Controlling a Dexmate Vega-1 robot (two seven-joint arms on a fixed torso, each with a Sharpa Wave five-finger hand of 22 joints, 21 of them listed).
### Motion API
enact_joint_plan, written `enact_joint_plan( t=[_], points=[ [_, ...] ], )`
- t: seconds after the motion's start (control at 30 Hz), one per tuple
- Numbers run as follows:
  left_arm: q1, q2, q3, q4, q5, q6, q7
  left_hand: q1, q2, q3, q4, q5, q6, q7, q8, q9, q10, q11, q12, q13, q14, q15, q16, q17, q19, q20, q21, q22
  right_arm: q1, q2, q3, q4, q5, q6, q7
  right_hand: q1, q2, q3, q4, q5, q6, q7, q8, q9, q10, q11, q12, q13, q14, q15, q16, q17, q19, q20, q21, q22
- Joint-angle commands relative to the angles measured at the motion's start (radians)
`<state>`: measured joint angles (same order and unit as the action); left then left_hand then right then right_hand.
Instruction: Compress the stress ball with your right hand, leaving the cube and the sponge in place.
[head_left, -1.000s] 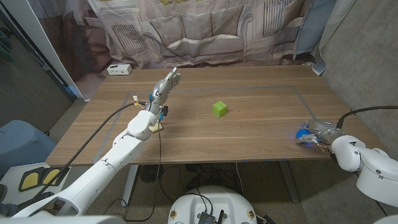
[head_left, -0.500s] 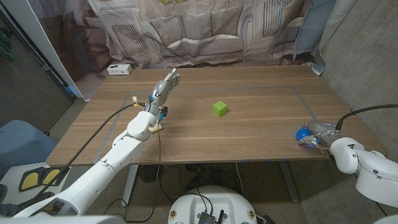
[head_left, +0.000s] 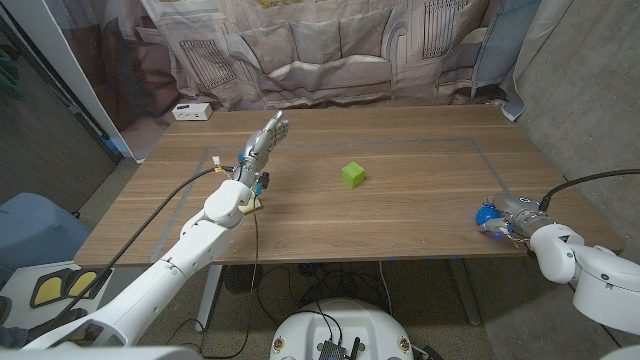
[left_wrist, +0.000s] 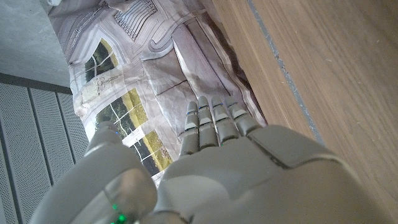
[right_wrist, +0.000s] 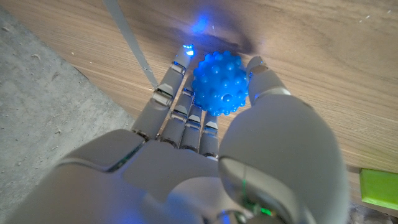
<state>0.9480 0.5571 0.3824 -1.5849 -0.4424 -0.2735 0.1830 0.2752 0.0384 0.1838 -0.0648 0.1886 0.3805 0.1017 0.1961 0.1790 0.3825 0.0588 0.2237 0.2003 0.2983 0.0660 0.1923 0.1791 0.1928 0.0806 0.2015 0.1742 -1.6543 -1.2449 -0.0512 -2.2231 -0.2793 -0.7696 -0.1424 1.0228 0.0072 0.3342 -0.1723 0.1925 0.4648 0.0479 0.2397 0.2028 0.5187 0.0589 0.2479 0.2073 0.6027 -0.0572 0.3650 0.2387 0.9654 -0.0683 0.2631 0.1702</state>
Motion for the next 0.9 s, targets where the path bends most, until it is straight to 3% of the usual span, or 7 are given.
enact_joint_plan(
  t=[0.03,0.27,0.9],
  points=[
    [0.009,-0.003,-0.003,-0.003,-0.004,-0.005,0.005,0.001,0.008,0.001,-0.006,-0.001,0.012,0.002,-0.001,0.004,0.005,-0.002,-0.002,0.003,0.006,0.0,-0.002,0.002,0.002,0.005,-0.003,0.006,0.01,-0.006,-0.021,0.016,0.034,0.017,-0.056,0.038,0.012,0.008,0.0,-0.001,0.027,0.002,0.006,0.002,0.029,0.002,0.012,0.002,0.034,-0.023,0.02,0.012,0.028,-0.012,0.011,0.003],
    [0.013,-0.004,-0.004,-0.001,-0.006,-0.009,0.006,0.0,0.009,0.002,-0.006,-0.001,0.014,0.0,-0.001,0.004,0.007,0.001,-0.002,0.003,0.008,0.0,-0.001,0.002,0.001,0.007,-0.003,0.006,-0.018,-0.008,0.005,0.006,0.039,0.015,-0.091,0.069,0.025,0.004,0.006,-0.005,0.07,-0.005,0.014,0.003,0.066,0.0,0.02,0.003,0.064,-0.036,0.044,0.029,0.052,-0.029,0.014,0.005],
    [0.021,-0.004,-0.009,0.002,-0.01,-0.022,0.005,0.0,0.011,0.002,-0.008,-0.002,0.016,-0.001,-0.001,0.005,0.007,0.002,-0.002,0.003,0.008,0.003,-0.001,0.002,0.002,0.008,-0.003,0.006,-0.079,0.017,0.066,-0.032,-0.002,0.007,-0.127,0.089,0.035,-0.006,0.012,-0.004,0.088,-0.009,0.011,0.004,0.089,-0.002,0.022,0.003,0.079,-0.043,0.058,0.042,0.062,-0.036,0.012,0.006]
  ],
)
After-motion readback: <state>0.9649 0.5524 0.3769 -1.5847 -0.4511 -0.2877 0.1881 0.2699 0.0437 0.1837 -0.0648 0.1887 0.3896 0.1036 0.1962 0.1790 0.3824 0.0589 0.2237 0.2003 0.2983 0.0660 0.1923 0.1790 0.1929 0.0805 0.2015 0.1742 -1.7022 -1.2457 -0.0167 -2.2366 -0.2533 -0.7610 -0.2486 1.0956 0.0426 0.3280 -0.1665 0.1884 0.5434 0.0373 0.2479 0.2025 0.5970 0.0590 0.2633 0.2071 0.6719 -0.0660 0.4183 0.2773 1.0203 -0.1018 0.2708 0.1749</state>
